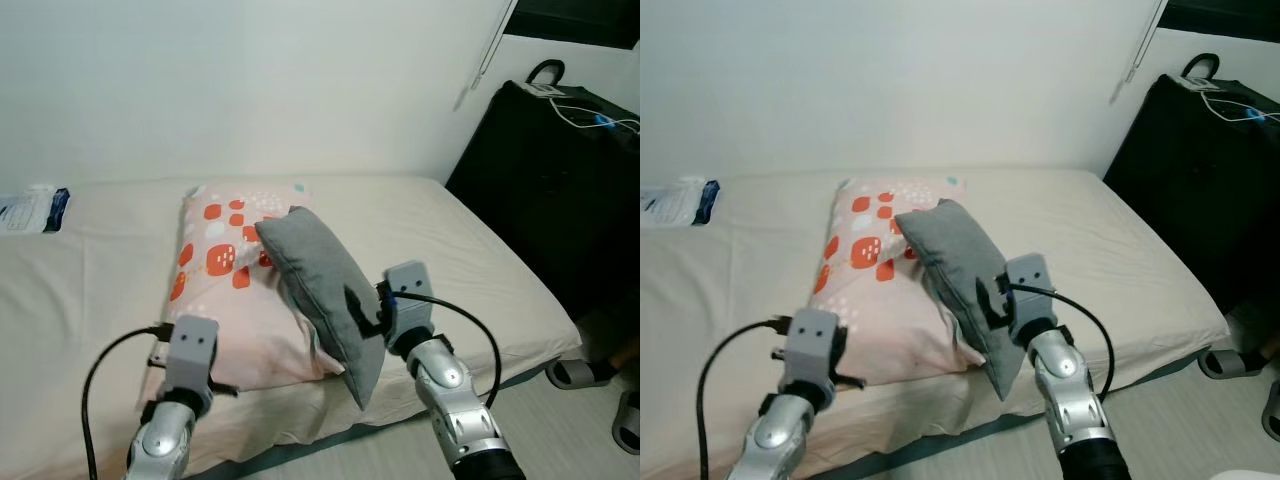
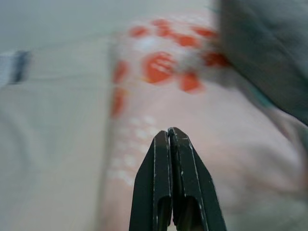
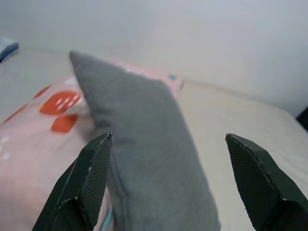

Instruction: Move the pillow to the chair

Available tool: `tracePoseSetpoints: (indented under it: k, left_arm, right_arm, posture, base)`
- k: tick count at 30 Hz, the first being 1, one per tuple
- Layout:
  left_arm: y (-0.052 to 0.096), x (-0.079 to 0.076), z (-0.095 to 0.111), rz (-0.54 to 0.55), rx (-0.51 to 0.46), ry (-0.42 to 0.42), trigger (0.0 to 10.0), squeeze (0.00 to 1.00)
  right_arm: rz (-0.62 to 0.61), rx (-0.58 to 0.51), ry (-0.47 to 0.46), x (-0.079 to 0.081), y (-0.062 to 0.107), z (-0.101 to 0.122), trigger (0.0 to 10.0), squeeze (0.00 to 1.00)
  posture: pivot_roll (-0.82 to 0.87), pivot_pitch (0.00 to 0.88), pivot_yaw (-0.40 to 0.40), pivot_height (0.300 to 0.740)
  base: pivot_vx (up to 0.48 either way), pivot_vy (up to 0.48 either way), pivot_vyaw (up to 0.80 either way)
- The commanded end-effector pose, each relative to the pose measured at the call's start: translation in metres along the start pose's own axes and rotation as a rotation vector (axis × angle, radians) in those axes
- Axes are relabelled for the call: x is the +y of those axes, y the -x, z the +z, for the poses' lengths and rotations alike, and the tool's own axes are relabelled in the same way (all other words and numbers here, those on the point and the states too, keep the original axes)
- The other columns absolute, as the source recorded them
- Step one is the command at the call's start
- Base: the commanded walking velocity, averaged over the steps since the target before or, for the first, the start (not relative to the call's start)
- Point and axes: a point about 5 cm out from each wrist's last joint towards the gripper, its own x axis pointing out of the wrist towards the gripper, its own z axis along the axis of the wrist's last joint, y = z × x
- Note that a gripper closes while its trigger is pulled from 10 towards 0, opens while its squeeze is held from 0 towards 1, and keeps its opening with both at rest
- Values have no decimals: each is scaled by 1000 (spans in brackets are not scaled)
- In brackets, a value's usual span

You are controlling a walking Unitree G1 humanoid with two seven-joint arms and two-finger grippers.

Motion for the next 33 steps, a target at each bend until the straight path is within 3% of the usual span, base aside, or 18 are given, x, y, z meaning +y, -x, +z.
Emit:
tracePoseSetpoints:
  k: [1,2,3,5,8,11,12,15,16,18,23,27,33]
  left_arm:
    - [-10,-11,7,27,-45,35,10000,0]
    - [-10,-11,7,27,-45,35,10000,0]
    - [-20,-21,12,14,-59,37,10000,0]
    - [-20,-21,12,14,-59,37,10000,0]
    - [-46,-40,32,-76,-116,-41,10000,0]
    - [-54,-34,36,-84,-134,-71,10000,0]
    - [-54,-34,36,-84,-134,-71,10000,0]
    - [-56,-13,30,-33,-116,-132,10000,0]
    - [-56,-13,30,-33,-116,-132,10000,0]
    - [-52,3,23,23,-97,-119,10000,0]
    - [-44,18,11,79,-60,-102,10000,0]
    - [-40,21,6,93,-46,-94,10000,0]
    - [-40,6,8,46,-63,-76,10000,0]
  right_arm:
    - [-75,19,-3,-13,5,-6,10000,0]
    - [-75,19,-3,-13,5,-6,10000,0]
    - [-77,27,5,-13,4,-8,10000,0]
    - [-77,27,5,-13,4,-8,10000,0]
    - [-85,14,22,-13,-2,-6,10000,0]
    - [-106,1,13,-17,-3,-3,10000,0]
    - [-106,1,13,-17,-3,-3,10000,0]
    - [-117,-11,-56,-19,6,1,10000,0]
    - [-117,-11,-56,-19,6,1,10000,0]
    - [-140,-10,-102,-22,19,0,10000,0]
    - [-178,25,-84,-25,26,-11,10000,0]
    - [-203,43,-79,-24,23,-16,10000,0]
    - [-190,35,-70,-20,16,-12,10000,0]
  posture:
    - [76,0,-153,740]
    - [76,0,-153,740]
    - [73,0,-149,740]
    - [73,0,-149,740]
    - [50,0,-127,740]
    - [32,0,-97,740]
    - [32,0,-97,740]
    - [21,0,-80,740]
    - [21,0,-80,740]
    - [17,0,-74,740]
    - [-4,0,-40,740]
    - [-5,0,-43,740]
    - [2,0,-42,740]
  base:
    - [0,0,0]
    - [0,0,0]
    - [0,0,0]
    - [0,0,0]
    - [0,0,0]
    - [0,0,0]
    - [0,0,0]
    - [0,0,0]
    - [0,0,0]
    - [0,0,0]
    - [0,0,0]
    - [0,0,0]
    - [0,0,0]
